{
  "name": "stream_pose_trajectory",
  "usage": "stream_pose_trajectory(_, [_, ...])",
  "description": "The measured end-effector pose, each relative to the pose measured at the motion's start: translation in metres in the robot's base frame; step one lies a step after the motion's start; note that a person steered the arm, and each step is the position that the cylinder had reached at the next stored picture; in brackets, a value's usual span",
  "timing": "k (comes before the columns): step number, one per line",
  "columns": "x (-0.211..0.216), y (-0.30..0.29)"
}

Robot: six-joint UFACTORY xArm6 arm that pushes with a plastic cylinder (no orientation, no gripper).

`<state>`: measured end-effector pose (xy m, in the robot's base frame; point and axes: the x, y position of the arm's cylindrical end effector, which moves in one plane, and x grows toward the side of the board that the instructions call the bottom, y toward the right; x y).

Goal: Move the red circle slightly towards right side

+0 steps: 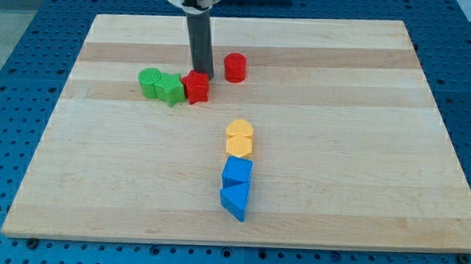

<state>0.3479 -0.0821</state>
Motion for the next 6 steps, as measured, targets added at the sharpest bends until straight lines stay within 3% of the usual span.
stream_pose_trajectory(3, [-0.002,-0.042])
stream_pose_trajectory(4, [-0.011,-0.033])
stream_pose_trajectory(5, [-0.024,0.014])
stream_pose_trajectory(6, [-0.004,0.052])
